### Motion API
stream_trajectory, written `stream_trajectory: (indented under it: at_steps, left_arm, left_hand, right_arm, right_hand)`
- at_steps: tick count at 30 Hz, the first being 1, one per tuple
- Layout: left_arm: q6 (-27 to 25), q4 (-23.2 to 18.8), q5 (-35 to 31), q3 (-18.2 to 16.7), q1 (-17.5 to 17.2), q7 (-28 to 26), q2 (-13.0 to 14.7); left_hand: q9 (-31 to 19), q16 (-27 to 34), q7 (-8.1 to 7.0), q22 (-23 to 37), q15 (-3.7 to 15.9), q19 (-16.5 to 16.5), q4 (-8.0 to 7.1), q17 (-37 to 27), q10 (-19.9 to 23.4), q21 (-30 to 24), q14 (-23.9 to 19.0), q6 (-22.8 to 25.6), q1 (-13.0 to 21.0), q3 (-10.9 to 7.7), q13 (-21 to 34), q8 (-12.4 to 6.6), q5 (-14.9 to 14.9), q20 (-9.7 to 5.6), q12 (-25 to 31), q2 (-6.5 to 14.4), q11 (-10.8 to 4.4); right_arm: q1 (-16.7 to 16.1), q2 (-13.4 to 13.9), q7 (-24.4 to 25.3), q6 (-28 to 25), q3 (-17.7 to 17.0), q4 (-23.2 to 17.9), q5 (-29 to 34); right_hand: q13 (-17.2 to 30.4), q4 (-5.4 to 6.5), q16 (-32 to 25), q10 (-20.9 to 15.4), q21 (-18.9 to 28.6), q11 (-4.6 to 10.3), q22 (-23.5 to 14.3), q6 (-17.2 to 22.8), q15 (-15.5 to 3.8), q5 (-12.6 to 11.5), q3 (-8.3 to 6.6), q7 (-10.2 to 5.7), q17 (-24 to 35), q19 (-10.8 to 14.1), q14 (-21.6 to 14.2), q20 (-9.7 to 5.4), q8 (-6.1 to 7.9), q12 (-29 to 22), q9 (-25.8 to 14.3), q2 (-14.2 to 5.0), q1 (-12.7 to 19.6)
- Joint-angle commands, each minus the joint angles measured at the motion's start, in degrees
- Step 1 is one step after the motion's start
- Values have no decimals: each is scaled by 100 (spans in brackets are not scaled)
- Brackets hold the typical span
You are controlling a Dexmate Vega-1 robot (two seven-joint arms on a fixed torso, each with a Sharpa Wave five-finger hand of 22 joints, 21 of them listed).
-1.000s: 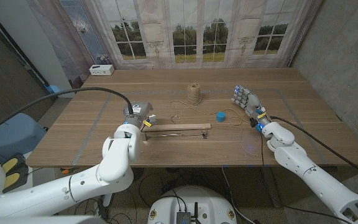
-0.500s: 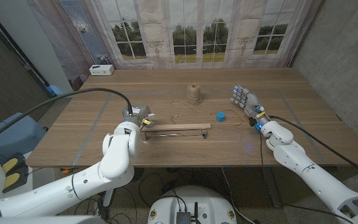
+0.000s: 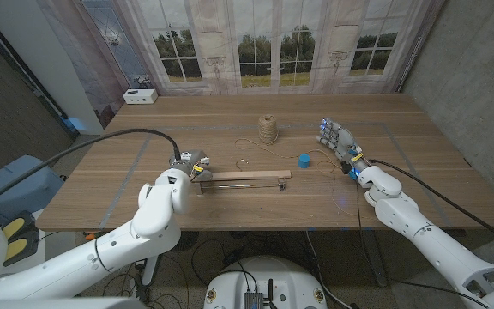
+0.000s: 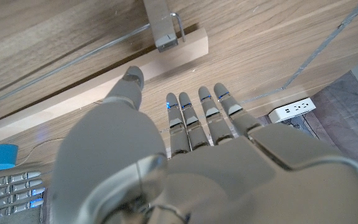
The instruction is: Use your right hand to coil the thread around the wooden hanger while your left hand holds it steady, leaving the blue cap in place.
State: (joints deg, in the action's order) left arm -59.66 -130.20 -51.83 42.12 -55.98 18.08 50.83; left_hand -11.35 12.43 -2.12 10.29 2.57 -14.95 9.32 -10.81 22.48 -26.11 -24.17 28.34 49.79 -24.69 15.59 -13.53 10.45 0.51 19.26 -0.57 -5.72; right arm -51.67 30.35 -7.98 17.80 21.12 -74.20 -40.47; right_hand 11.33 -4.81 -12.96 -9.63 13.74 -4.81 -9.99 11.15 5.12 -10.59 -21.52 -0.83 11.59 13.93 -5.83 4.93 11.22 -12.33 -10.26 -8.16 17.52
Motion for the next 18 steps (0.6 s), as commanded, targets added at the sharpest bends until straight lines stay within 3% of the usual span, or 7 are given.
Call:
stream_trajectory:
  at_steps: [1, 10, 18]
  left_arm:
    - [231, 196, 717, -82, 51, -344, 68]
    - [367, 366, 1132, 28, 197, -605, 97]
    - [475, 529, 1340, 263, 446, -673, 68]
  left_hand:
    - [-12, 57, 57, 8, 292, -111, -5, -20, 32, -37, -65, 21, 126, 4, 21, 13, 37, 29, -14, 77, 67]
    - [-16, 82, 42, 7, 306, -248, 15, -21, 88, -58, -115, 92, 265, 7, 38, 4, 18, -16, -7, 151, 50]
    - [-24, 125, 46, 7, 338, -346, 86, -31, 140, -43, -189, 128, 737, -123, 77, 23, 8, 5, -26, 467, 67]
  right_arm:
    - [-26, -7, 140, -79, 21, -105, 41]
    - [-88, 3, 234, -76, 4, -182, 56]
    - [-169, 32, 338, -74, -34, -274, 60]
  right_hand:
    - [11, -2, -37, -36, -20, -25, -27, 36, -3, 6, -15, -7, 22, 36, -45, -10, -10, -20, -14, -13, 3]
    - [13, -4, -38, -39, -29, -19, -27, 34, 3, 7, -13, -8, 24, 34, -55, -8, -15, -15, -14, -14, 0]
    - [14, 2, -36, -45, -36, -17, -28, 37, 6, 9, -9, -11, 29, 38, -55, -8, -17, -12, -15, -13, -13]
